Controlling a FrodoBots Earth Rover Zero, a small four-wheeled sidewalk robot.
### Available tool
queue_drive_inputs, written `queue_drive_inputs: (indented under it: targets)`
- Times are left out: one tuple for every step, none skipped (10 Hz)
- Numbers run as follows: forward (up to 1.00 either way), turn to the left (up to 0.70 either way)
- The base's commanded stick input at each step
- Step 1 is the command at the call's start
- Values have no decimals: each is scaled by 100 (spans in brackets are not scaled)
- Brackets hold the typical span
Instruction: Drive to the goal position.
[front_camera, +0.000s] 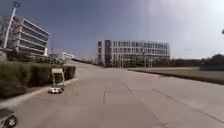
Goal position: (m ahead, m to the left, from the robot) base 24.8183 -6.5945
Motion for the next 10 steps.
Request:
queue_drive_inputs:
  targets:
    - [70,0]
    - [70,0]
    - [70,-2]
    - [70,-19]
    - [70,-34]
    - [70,-20]
    - [70,0]
    - [70,0]
    - [70,0]
    - [70,0]
